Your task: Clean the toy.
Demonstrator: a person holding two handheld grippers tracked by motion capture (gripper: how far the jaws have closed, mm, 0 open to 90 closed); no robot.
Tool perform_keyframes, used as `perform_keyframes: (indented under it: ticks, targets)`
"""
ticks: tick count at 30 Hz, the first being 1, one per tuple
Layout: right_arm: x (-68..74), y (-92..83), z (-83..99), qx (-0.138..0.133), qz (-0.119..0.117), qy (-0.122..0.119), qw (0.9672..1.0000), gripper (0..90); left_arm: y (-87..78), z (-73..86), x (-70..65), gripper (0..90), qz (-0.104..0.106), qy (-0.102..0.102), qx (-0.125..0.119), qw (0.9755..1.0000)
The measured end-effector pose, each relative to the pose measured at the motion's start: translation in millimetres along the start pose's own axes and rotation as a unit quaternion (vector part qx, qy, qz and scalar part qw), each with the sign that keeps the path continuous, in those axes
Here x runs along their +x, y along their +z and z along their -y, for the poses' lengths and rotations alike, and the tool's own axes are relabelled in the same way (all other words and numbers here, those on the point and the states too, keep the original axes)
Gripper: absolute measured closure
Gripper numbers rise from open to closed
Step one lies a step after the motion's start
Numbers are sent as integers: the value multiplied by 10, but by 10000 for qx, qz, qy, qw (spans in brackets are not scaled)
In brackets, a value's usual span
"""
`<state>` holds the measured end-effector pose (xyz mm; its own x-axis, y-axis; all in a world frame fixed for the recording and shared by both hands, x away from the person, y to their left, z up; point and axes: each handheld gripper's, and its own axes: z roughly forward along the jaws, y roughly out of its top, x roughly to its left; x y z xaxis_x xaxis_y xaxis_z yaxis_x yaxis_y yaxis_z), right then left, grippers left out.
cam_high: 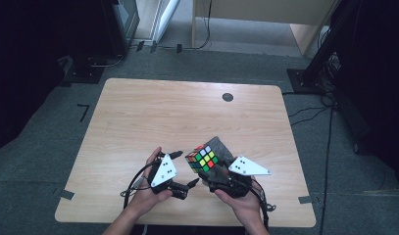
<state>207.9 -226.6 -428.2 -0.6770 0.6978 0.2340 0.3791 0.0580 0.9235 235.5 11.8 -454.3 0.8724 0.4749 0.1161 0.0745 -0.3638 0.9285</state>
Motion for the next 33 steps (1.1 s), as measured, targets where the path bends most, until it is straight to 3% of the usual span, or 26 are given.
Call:
perform_keyframes:
  ticks: [3, 8, 12, 16, 20, 26, 28, 30, 33]
  targets:
    - [19, 22, -1, 145, -17, 168, 9998, 342, -4, 5, -37, 34, -87, 189, -47, 9998]
    - [-2, 44, 13, 289, -14, 357, 9989, 342, -20, 12, -64, 139, -288, 417, -114, 9986]
    - [-32, 58, 14, 353, -211, 706, 9967, 341, 14, 19, -140, 149, -373, 684, -19, 9970]
    - [-2, 77, 8, 447, -243, 743, 9959, 341, 32, 14, -201, 189, -536, 806, -31, 9953]
    - [-7, 96, 21, 523, -289, 817, 9949, 340, 4, 25, -194, 322, -650, 837, -145, 9943]
    - [-75, 126, 47, 512, -456, 1161, 9909, 335, 10, 17, -168, 341, -594, 654, -60, 9961]
    - [-91, 124, 43, 483, -478, 1172, 9908, 326, 15, 17, -154, 342, -554, 591, -17, 9967]
    - [-103, 97, 33, 329, -435, 1068, 9928, 316, 26, 39, -128, 343, -570, 546, 85, 9968]
    - [-166, -11, -19, -57, -350, 1093, 9934, 303, 37, 90, -53, 344, -593, 289, 193, 9976]
